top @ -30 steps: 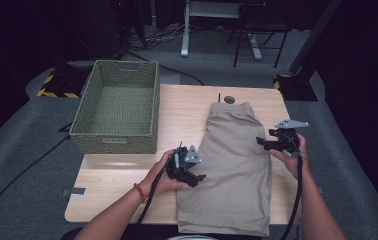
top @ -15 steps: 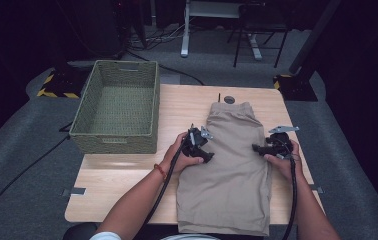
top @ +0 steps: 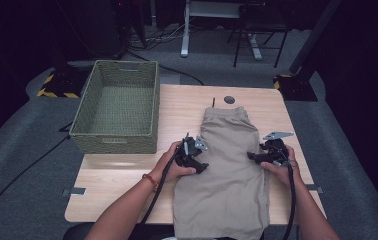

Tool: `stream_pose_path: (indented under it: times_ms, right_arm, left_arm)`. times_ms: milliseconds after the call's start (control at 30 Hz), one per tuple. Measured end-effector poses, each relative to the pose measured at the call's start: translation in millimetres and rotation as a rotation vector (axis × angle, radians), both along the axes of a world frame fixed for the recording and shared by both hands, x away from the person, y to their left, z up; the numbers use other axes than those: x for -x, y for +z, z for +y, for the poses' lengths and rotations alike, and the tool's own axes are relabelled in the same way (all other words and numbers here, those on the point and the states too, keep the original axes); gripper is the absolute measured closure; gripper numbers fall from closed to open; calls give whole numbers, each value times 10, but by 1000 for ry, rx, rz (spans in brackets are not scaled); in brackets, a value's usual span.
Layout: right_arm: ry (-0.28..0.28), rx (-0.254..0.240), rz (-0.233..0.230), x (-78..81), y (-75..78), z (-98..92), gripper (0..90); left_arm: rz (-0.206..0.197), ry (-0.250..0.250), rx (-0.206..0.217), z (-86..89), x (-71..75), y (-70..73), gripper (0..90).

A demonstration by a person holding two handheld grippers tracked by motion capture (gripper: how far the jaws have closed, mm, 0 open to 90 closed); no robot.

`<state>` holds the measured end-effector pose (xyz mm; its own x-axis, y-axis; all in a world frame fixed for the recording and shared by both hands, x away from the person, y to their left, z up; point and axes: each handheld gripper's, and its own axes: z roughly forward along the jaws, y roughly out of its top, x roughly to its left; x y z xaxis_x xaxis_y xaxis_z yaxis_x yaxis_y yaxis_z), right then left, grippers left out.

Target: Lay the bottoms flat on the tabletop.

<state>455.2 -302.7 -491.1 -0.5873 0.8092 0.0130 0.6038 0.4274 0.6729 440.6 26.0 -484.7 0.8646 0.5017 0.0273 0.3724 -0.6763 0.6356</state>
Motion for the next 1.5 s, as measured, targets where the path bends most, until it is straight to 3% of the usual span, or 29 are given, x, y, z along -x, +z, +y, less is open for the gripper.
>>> stream_pose_path:
  times_ms: [100, 200, 267, 400, 433, 533, 633, 733, 867, 967, 1133, 1233, 1333, 1400, 1500]
  right_arm:
    - [-15, -26, -33, -61, 122, 0, 287]
    - [-39, -42, -71, -156, 249, 1, 286]
    - [-51, -33, -83, -270, 310, 23, 279]
    - [-62, 4, -70, -475, 291, 74, 272]
    - [-65, -7, -42, -541, 253, 84, 263]
    - [-65, 17, 4, -636, 155, 120, 247]
    - [-51, -7, 51, -667, 72, 145, 225]
    - [-45, 4, 79, -673, 27, 173, 200]
    - [-35, 19, 65, -656, 14, 225, 198]
    - [-4, 27, 53, -622, 20, 274, 290]
    - [44, 9, 70, -583, 63, 351, 597]
    - [65, 2, 82, -581, 75, 381, 707]
    - [67, 1, 85, -587, 81, 391, 745]
    - [60, 8, 74, -592, 84, 389, 763]
    - [47, 5, 51, -604, 106, 385, 780]
  left_arm:
    - [20, 76, 59, -3, -159, 99, 205]
    - [-15, 111, 73, -55, -292, 150, 202]
    - [-17, 120, 77, -84, -345, 151, 203]
    - [-17, 166, 68, -174, -532, 84, 203]
    - [-10, 174, 69, -179, -560, 65, 198]
    - [42, 208, 69, -175, -675, -34, 190]
    - [75, 224, 63, -161, -737, -102, 169]
    - [66, 227, 62, -161, -747, -111, 159]
    - [36, 243, 40, -199, -731, -115, 165]
    - [36, 228, 53, -211, -721, -99, 252]
    - [47, 191, 56, -245, -715, -62, 566]
    - [58, 177, 54, -254, -727, -49, 683]
    - [56, 166, 38, -286, -729, -36, 783]
    - [41, 166, 11, -312, -739, -21, 819]
    - [45, 181, 12, -312, -775, -13, 847]
